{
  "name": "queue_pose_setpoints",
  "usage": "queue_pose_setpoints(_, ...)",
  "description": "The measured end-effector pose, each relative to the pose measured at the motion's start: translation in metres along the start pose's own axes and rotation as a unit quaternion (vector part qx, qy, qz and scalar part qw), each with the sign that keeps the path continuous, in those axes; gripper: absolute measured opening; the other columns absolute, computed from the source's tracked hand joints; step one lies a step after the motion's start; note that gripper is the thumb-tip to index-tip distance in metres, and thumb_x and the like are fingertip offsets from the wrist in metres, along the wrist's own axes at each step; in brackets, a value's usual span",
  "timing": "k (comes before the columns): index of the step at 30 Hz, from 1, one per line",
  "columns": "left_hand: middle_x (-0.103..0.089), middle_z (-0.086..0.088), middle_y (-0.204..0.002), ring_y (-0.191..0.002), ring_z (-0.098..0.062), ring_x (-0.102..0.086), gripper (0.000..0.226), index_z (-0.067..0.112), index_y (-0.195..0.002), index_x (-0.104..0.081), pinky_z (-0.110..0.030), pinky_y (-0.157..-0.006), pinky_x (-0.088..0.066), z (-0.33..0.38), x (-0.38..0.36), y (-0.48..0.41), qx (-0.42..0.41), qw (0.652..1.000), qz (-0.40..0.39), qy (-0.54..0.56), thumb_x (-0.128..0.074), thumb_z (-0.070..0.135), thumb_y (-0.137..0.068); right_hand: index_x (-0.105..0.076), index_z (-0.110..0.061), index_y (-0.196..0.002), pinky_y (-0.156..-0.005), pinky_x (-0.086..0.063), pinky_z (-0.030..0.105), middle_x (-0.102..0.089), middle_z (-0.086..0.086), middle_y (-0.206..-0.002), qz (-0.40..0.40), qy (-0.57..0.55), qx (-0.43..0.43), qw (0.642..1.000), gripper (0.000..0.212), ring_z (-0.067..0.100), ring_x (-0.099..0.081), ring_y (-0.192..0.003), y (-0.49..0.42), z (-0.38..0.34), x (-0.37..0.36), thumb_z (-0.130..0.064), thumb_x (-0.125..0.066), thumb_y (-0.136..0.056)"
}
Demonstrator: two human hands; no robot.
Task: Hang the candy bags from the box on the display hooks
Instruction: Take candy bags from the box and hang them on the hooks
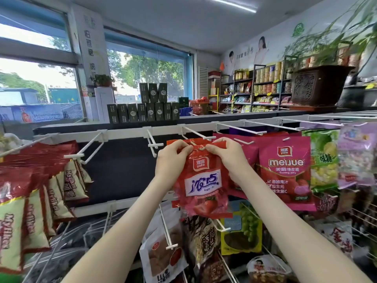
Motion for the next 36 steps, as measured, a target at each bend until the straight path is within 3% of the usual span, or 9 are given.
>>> queue_pose_setpoints(5, -0.066, 0.007, -0.085, -0.082, -0.012, -0.064, 0.019, 0.027, -0.090, -0.064, -0.035, -0.070, -0.056, -0.008, 0.007, -0.005, 0.007, 0.998, 0.040, -0.050, -0.051, 0.041, -0.095, -0.049, -0.014, -0.114, -0.080, -0.044, 0.022, -0.054, -0.002, -0.110, 0.088, 0.166, 0.090, 0.978, 0.045, 0.010, -0.051, -0.100, -0.005, -0.010, -0.006, -0.028, -0.073, -0.079)
queue_pose_setpoints(9, -0.067, -0.002, -0.088, -0.083, -0.023, -0.063, 0.025, 0.021, -0.098, -0.063, -0.040, -0.068, -0.054, -0.004, 0.006, -0.013, -0.031, 0.982, 0.064, -0.173, -0.045, 0.039, -0.098, -0.041, -0.011, -0.124, -0.100, -0.032, 0.031, -0.041, 0.006, -0.124, 0.123, 0.326, 0.250, 0.903, 0.058, 0.015, -0.032, -0.114, 0.016, -0.023, -0.028, -0.025, -0.074, -0.078)
queue_pose_setpoints(12, -0.065, -0.009, -0.089, -0.083, -0.031, -0.060, 0.018, 0.013, -0.097, -0.067, -0.045, -0.063, -0.054, 0.016, 0.005, -0.007, -0.173, 0.923, 0.160, -0.305, -0.053, 0.024, -0.092, -0.036, -0.017, -0.139, -0.111, -0.014, 0.035, -0.034, 0.002, -0.143, 0.036, 0.362, 0.232, 0.902, 0.066, 0.014, -0.022, -0.133, 0.020, -0.004, -0.053, -0.033, -0.067, -0.083)
queue_pose_setpoints(14, -0.064, -0.014, -0.106, -0.098, -0.035, -0.061, 0.028, 0.013, -0.110, -0.065, -0.048, -0.080, -0.053, 0.018, -0.005, 0.003, -0.248, 0.878, 0.192, -0.363, -0.059, 0.011, -0.082, -0.022, -0.017, -0.148, -0.113, -0.003, 0.030, -0.019, 0.000, -0.156, 0.014, 0.377, 0.215, 0.901, 0.075, 0.013, -0.010, -0.143, 0.019, 0.007, -0.060, -0.034, -0.062, -0.087)
queue_pose_setpoints(16, -0.057, -0.015, -0.127, -0.121, -0.033, -0.053, 0.041, 0.013, -0.123, -0.059, -0.047, -0.101, -0.039, 0.009, -0.023, 0.012, -0.293, 0.850, 0.156, -0.409, -0.049, 0.010, -0.084, -0.010, -0.017, -0.152, -0.116, 0.002, 0.034, -0.004, -0.002, -0.159, -0.001, 0.412, 0.203, 0.888, 0.076, 0.012, 0.002, -0.146, 0.017, 0.016, -0.064, -0.030, -0.054, -0.092)
queue_pose_setpoints(23, -0.033, -0.016, -0.152, -0.141, -0.032, -0.031, 0.057, 0.012, -0.147, -0.035, -0.052, -0.115, -0.015, -0.028, -0.045, 0.023, -0.267, 0.856, 0.051, -0.441, -0.032, 0.021, -0.090, 0.011, -0.020, -0.150, -0.113, 0.013, 0.032, 0.020, -0.004, -0.156, -0.054, 0.456, 0.185, 0.869, 0.076, 0.004, 0.028, -0.135, 0.013, 0.026, -0.069, -0.028, -0.043, -0.097)
queue_pose_setpoints(27, -0.036, -0.020, -0.149, -0.139, -0.034, -0.032, 0.057, 0.011, -0.144, -0.039, -0.053, -0.113, -0.016, -0.019, -0.049, 0.040, -0.249, 0.881, 0.073, -0.396, -0.038, 0.017, -0.087, 0.000, -0.020, -0.151, -0.115, 0.012, 0.029, 0.015, -0.009, -0.154, -0.052, 0.440, 0.212, 0.871, 0.074, 0.003, 0.023, -0.137, 0.033, 0.027, -0.053, -0.022, -0.049, -0.096)
queue_pose_setpoints(30, -0.042, -0.017, -0.145, -0.136, -0.030, -0.036, 0.053, 0.010, -0.141, -0.044, -0.048, -0.113, -0.023, 0.001, -0.070, 0.082, -0.296, 0.900, 0.080, -0.309, -0.043, 0.013, -0.088, -0.020, -0.018, -0.150, -0.116, 0.000, 0.028, -0.010, -0.004, -0.158, -0.025, 0.389, 0.240, 0.889, 0.064, 0.005, 0.004, -0.143, 0.059, 0.024, -0.023, -0.013, -0.051, -0.094)
queue_pose_setpoints(36, -0.047, -0.016, -0.140, -0.130, -0.026, -0.040, 0.060, 0.007, -0.138, -0.036, -0.041, -0.107, -0.030, 0.048, -0.155, 0.147, -0.333, 0.927, -0.014, -0.170, -0.050, 0.012, -0.080, -0.040, -0.016, -0.141, -0.113, -0.013, 0.022, -0.041, 0.001, -0.144, 0.054, 0.379, 0.228, 0.895, 0.052, 0.013, -0.029, -0.134, 0.106, 0.034, 0.083, -0.008, -0.051, -0.091)
Point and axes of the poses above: each hand's wrist, its own y-axis away from the middle knuckle, its own x-axis out of the back of the hand, z = x × y, the point moved 9 cm from there along -y, towards the middle knuckle
